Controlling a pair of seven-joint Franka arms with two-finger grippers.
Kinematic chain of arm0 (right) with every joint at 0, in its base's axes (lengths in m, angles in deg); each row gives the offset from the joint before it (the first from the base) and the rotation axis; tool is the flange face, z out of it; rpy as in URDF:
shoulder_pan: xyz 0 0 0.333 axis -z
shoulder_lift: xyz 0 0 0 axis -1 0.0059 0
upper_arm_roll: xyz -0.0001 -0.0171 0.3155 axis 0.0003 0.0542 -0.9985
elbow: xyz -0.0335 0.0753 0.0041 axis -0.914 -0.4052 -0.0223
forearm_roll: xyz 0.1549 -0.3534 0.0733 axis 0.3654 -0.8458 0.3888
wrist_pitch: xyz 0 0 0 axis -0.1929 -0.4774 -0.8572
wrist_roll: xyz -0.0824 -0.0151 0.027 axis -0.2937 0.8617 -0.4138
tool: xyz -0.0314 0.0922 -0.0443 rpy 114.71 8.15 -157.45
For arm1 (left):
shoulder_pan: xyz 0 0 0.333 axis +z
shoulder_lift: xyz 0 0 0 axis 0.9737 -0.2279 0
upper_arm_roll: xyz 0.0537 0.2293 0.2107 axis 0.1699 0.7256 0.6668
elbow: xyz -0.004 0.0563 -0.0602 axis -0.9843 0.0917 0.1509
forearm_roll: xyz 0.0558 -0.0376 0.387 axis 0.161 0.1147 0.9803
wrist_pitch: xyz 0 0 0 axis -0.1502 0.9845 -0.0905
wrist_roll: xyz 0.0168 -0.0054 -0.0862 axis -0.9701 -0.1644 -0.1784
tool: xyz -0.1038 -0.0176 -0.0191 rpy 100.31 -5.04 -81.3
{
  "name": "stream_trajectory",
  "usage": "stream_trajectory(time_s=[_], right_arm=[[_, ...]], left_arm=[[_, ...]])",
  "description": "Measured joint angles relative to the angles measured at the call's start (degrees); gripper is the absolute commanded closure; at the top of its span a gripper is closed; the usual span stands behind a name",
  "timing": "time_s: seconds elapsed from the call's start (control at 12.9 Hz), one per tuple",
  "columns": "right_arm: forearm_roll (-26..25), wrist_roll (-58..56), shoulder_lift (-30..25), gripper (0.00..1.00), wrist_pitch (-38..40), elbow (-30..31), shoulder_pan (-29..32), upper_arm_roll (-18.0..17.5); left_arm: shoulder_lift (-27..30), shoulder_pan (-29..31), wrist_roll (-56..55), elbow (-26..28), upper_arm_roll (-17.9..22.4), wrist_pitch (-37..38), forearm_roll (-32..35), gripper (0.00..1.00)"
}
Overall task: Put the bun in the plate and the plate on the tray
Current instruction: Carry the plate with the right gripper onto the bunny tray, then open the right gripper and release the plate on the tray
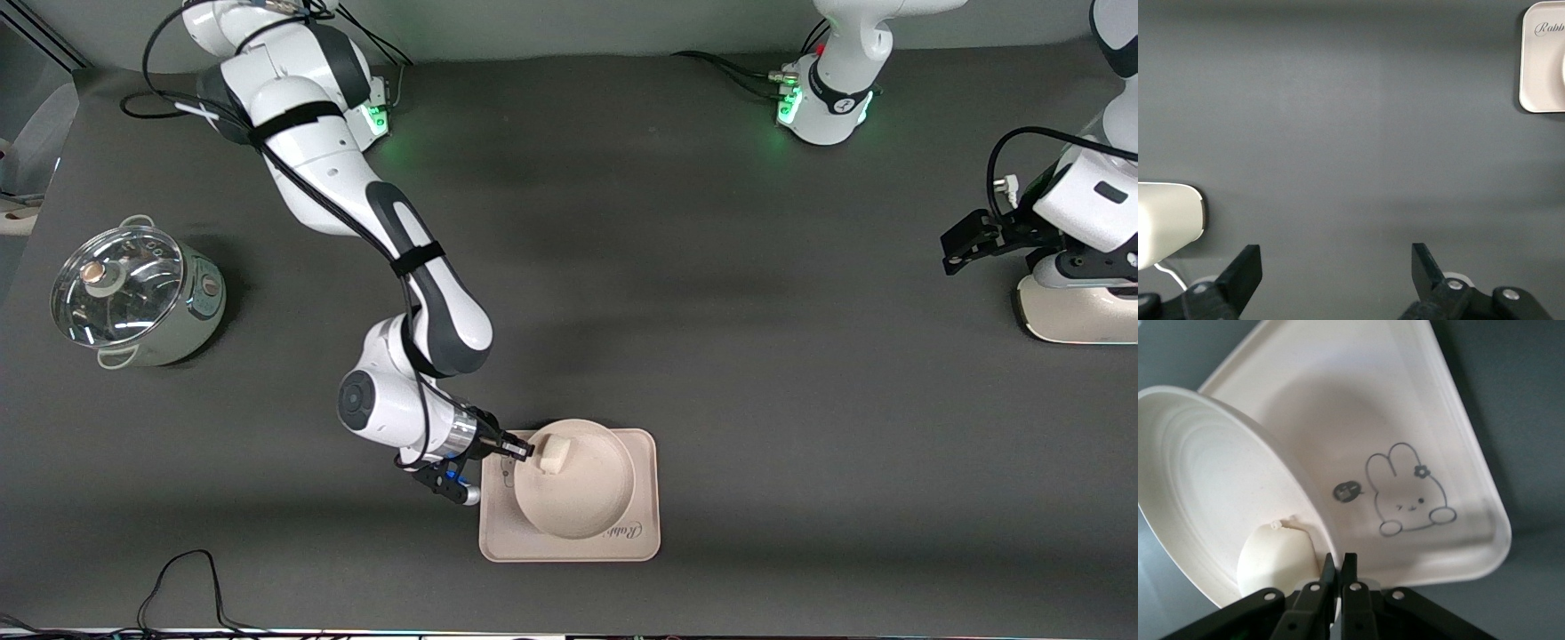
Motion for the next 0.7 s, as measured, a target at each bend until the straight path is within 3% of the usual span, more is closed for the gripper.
stream_trajectory(time_s=[0.39,0.62,0.7], right_arm=[[0.66,0.13,2.31,1.00,-0.60,-0.87,0.33,-0.01],[0.80,0.13,2.34,0.00,-0.60,-0.90,0.37,-0.01],[0.80,0.14,2.36,0.00,-0.60,-0.91,0.40,-0.01]], left_arm=[[-0.05,0.01,0.00,0.00,0.03,0.00,0.00,0.00],[-0.20,0.06,0.00,0.00,0.11,0.00,0.00,0.00],[-0.24,0.06,0.00,0.00,0.14,0.00,0.00,0.00]])
